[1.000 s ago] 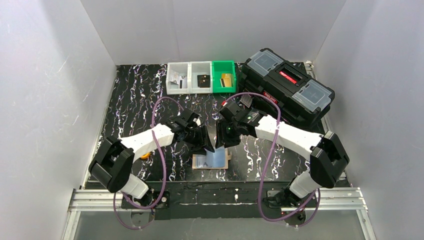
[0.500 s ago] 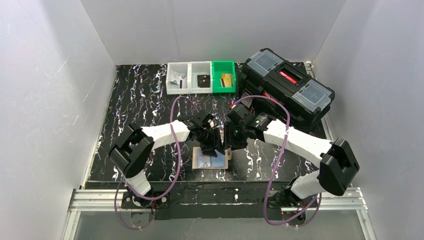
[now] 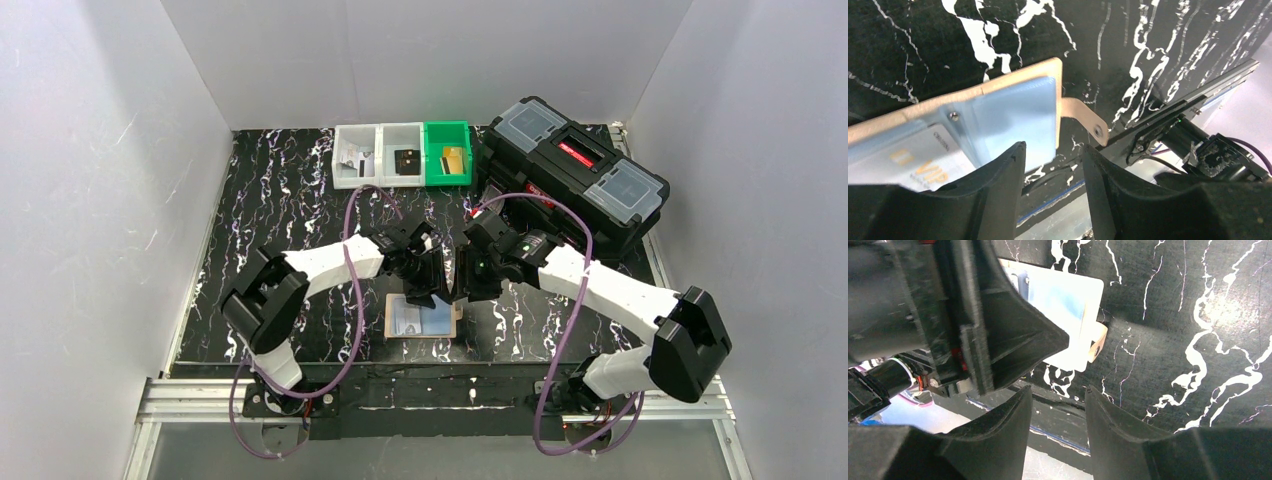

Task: Take the credit cards out of the card holder
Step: Remove the credit card from the card holder.

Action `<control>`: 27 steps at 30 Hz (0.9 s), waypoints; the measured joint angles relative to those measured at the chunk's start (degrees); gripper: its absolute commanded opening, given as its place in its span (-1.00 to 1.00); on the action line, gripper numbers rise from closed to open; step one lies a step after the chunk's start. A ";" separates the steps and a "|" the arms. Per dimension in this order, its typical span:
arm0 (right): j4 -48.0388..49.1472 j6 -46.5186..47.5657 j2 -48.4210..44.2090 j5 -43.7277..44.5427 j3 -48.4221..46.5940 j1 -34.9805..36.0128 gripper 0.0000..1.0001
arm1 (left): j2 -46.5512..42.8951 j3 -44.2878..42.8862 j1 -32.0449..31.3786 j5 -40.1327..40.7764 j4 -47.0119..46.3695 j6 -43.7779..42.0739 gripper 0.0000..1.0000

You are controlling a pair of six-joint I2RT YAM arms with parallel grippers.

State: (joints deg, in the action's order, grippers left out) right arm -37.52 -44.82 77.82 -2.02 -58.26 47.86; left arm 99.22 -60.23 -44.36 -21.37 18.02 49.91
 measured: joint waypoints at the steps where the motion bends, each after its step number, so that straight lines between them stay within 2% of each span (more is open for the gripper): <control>1: 0.00 0.00 -0.20 -0.07 0.00 -0.09 0.01 | -0.90 -0.42 0.11 0.44 0.79 -0.48 -0.10; 5: 0.94 -0.22 -0.74 -1.20 0.00 -0.22 0.00 | -5.60 -1.16 1.05 2.12 4.17 -2.12 -0.13; 9: 4.00 -0.68 -0.61 -4.22 0.00 -0.24 -0.03 | -10.93 -0.72 3.50 3.87 8.11 -3.63 -0.26; 15: 11.41 -2.01 4.37 -10.97 0.00 -0.22 -0.08 | -17.92 5.25 8.44 5.33 12.11 -5.66 -0.45; 19: 15.52 -3.02 10.10 -14.78 -0.02 -0.22 -0.12 | -18.84 7.85 10.78 5.53 14.16 -7.37 -0.59; 27: 20.33 -4.59 16.81 -18.43 -0.02 -0.22 -0.19 | -16.24 9.14 10.93 4.20 12.83 -9.42 -0.79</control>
State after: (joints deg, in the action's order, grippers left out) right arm -17.19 -49.41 94.63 -20.45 -58.28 47.64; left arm 82.98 -51.09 -33.43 -17.17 30.85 40.49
